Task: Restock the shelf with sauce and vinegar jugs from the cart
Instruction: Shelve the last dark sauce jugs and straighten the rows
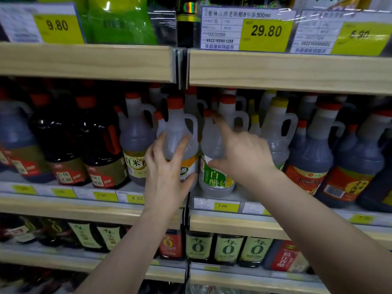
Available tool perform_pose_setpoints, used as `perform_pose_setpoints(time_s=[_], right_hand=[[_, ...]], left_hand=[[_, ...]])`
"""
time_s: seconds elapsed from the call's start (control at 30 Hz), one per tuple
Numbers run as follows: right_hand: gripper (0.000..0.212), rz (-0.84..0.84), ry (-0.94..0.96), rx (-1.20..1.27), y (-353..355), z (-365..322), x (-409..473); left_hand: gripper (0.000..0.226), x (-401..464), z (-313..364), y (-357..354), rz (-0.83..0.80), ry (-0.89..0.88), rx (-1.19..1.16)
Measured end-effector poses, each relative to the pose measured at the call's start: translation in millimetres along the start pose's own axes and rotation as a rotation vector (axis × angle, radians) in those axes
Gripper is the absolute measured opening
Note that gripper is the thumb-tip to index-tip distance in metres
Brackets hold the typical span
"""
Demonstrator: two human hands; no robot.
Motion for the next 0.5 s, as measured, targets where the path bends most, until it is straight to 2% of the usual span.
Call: perform_pose_setpoints(time_s=[0.2,0.3,0.4,0.5], right_hand=[[0.097,-0.012,0.011,0.032,4,-1,-7],[0.095,0.001,0.020,0.051,7,-2,-13],[0.088,0.109,0.038,0.043,13,6,-35],[0.072,0.212,-0.064,0.123,15,44,-56]], left_hand=[[0.088,1,1,2,0.002,-0.008,0.043],[0.075,-2,6,9,0.050,-0.034,0.032],[0.055,-1,31,17,0.093,-0.160,-0.093],[0.055,3,60,1,0.001,-0.318,-0.126]])
Point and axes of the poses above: each hand's wrist, its own x-axis towards the middle knuckle, its own y-axis out of the back of the hand, z = x × y, the point moved 7 cm from there along x, towards the middle knuckle, and after that the axes turned 10 degrees about -x, right-handed, at the moved point
